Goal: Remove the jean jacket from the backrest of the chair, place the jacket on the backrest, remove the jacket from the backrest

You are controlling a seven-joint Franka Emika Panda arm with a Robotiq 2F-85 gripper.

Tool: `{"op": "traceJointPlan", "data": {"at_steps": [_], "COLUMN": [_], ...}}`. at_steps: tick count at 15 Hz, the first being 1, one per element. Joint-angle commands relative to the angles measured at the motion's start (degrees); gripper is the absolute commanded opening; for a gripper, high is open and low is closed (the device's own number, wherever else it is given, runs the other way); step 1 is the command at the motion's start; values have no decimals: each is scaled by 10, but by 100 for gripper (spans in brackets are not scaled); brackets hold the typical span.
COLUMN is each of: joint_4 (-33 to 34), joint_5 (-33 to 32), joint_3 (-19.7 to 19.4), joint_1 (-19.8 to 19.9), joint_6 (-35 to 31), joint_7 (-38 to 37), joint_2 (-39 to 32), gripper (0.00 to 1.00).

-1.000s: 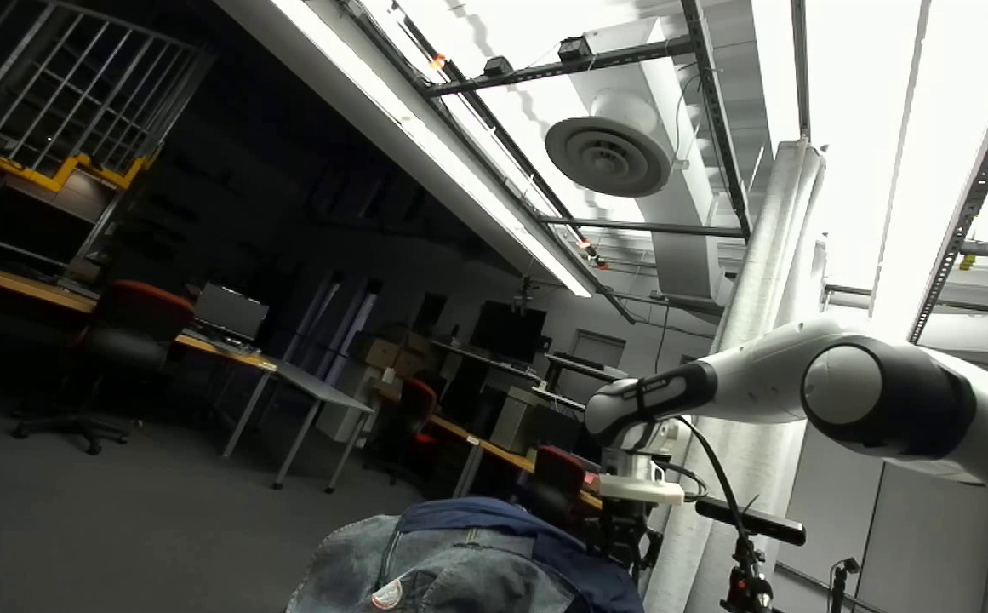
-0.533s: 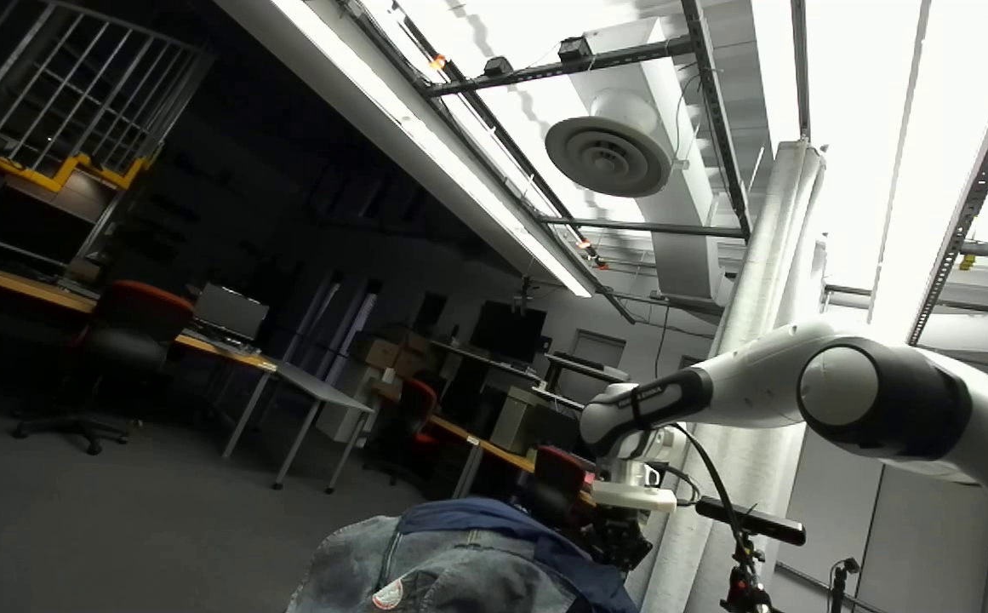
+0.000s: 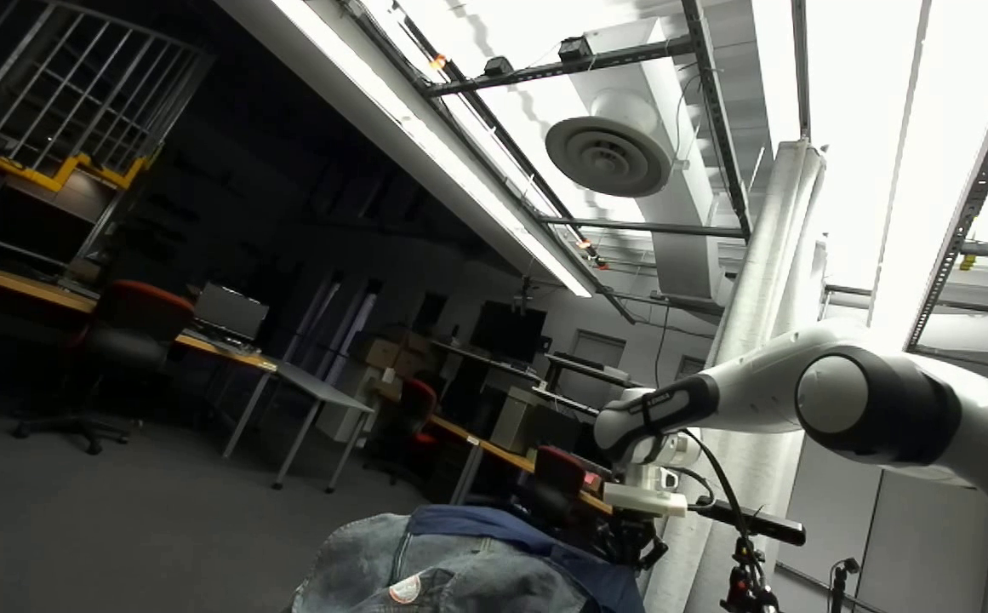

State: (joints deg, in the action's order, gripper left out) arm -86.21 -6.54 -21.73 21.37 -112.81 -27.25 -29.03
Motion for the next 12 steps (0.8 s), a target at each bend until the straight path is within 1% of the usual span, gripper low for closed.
{"op": "traceJointPlan", "data": {"at_steps": [1, 6, 12], "joint_4": [73, 168, 248], "joint_5": [17, 35, 54], "joint_3": [-9, -4, -3], "joint_1": [16, 27, 45], "joint_6": [11, 18, 23], "joint_7": [1, 0, -8], "joint_2": [1, -8, -27], "gripper": [1, 1, 1]}}
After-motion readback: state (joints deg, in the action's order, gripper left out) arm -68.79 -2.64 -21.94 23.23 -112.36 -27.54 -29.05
